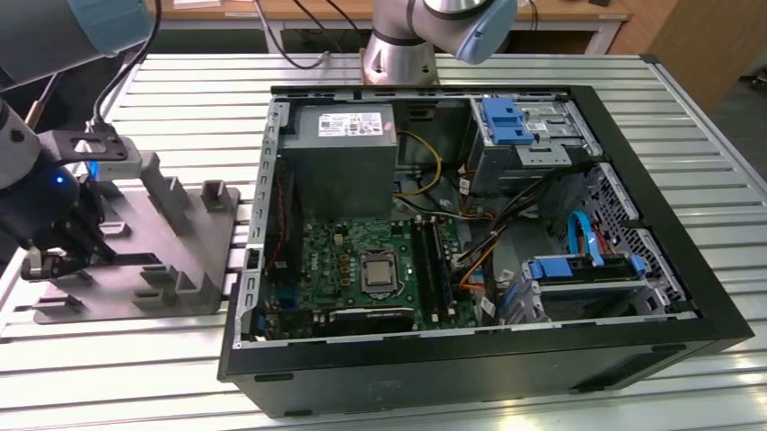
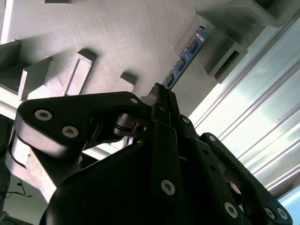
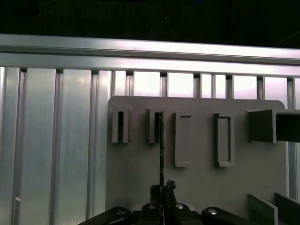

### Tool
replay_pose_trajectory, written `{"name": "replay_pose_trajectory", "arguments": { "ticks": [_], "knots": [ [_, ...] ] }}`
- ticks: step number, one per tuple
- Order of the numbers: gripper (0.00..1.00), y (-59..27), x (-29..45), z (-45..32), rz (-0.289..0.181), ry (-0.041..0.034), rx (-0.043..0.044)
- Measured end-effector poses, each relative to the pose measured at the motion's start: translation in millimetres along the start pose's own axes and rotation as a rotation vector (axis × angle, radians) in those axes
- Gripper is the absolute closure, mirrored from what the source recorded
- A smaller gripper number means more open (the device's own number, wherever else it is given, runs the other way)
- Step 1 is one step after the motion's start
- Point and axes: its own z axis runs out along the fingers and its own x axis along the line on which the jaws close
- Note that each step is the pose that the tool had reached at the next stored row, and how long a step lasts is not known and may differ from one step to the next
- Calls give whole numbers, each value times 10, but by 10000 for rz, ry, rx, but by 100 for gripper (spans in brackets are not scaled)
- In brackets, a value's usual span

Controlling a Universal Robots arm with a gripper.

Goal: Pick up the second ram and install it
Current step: 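Pick up the second ram and move it above second insertion slot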

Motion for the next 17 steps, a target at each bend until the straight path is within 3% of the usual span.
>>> {"name": "replay_pose_trajectory", "arguments": {
  "ticks": [17],
  "knots": [
    [86, 7, -14, -174, -7, -176, 1]
  ]
}}
